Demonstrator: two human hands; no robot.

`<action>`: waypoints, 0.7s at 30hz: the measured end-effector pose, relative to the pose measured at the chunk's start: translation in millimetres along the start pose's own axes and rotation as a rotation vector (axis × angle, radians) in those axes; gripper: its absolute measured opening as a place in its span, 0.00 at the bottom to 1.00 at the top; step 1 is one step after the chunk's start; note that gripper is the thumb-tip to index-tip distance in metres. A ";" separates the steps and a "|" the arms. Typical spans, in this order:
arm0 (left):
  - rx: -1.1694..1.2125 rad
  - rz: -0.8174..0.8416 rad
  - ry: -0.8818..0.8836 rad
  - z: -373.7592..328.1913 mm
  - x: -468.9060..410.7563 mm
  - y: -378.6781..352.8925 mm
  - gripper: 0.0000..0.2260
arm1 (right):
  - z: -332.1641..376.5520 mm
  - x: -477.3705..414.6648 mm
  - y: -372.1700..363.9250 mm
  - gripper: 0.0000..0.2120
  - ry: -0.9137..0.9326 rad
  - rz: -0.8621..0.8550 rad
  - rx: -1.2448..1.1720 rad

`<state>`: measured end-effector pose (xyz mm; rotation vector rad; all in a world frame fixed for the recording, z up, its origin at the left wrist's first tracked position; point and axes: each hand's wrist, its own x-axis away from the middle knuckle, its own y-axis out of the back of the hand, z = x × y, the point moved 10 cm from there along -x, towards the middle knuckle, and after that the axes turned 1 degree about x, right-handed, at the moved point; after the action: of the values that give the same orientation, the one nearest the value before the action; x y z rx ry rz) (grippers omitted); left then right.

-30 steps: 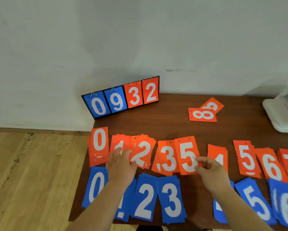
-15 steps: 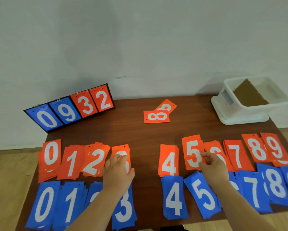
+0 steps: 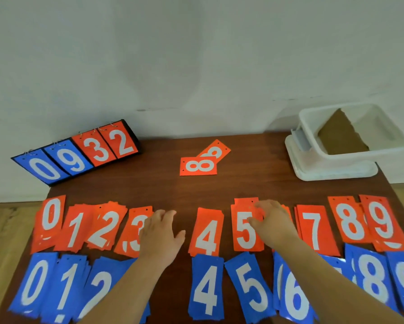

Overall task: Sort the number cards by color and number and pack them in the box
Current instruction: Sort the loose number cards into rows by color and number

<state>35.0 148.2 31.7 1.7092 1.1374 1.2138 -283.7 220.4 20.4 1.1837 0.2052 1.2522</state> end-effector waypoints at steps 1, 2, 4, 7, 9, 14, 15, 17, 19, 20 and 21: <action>0.006 0.012 -0.009 -0.5 -6.7 1.6 0.28 | 9.2 -9.2 1.7 0.27 0.016 0.005 0.003; 0.009 0.024 -0.020 -1.7 -14.7 3.4 0.29 | 18.5 -19.0 3.0 0.26 0.033 0.008 -0.003; 0.019 0.057 -0.044 -5.1 -34.2 7.1 0.30 | 37.3 -40.2 5.0 0.24 0.055 0.010 -0.018; 0.037 0.120 -0.084 -11.9 -71.7 11.6 0.30 | 63.6 -77.7 6.5 0.21 0.062 -0.015 0.022; 0.034 0.142 -0.109 -17.4 -102.4 16.3 0.30 | 78.8 -104.7 5.2 0.22 0.046 0.005 0.040; -0.017 0.144 -0.165 -37.2 -184.4 21.1 0.32 | 114.0 -184.7 9.2 0.22 0.033 -0.010 0.145; -0.024 0.143 -0.190 -42.2 -200.1 19.6 0.32 | 123.9 -200.2 9.7 0.23 0.053 -0.029 0.191; -0.032 0.161 -0.239 -52.5 -228.3 12.0 0.33 | 143.2 -229.1 8.0 0.23 0.102 -0.067 0.252; -0.079 0.199 -0.263 -59.5 -249.9 0.7 0.34 | 155.8 -253.2 0.3 0.24 0.109 -0.065 0.271; -0.114 0.217 -0.269 -61.4 -257.7 -4.2 0.35 | 158.6 -262.7 -4.7 0.25 0.096 -0.055 0.278; -0.146 0.225 -0.273 -61.9 -263.8 -7.9 0.36 | 159.6 -270.3 -8.4 0.26 0.077 -0.049 0.279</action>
<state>-68.4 -92.5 -37.9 1.8583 0.6932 1.1222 -270.5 -87.8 -38.8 1.3602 0.4752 1.2550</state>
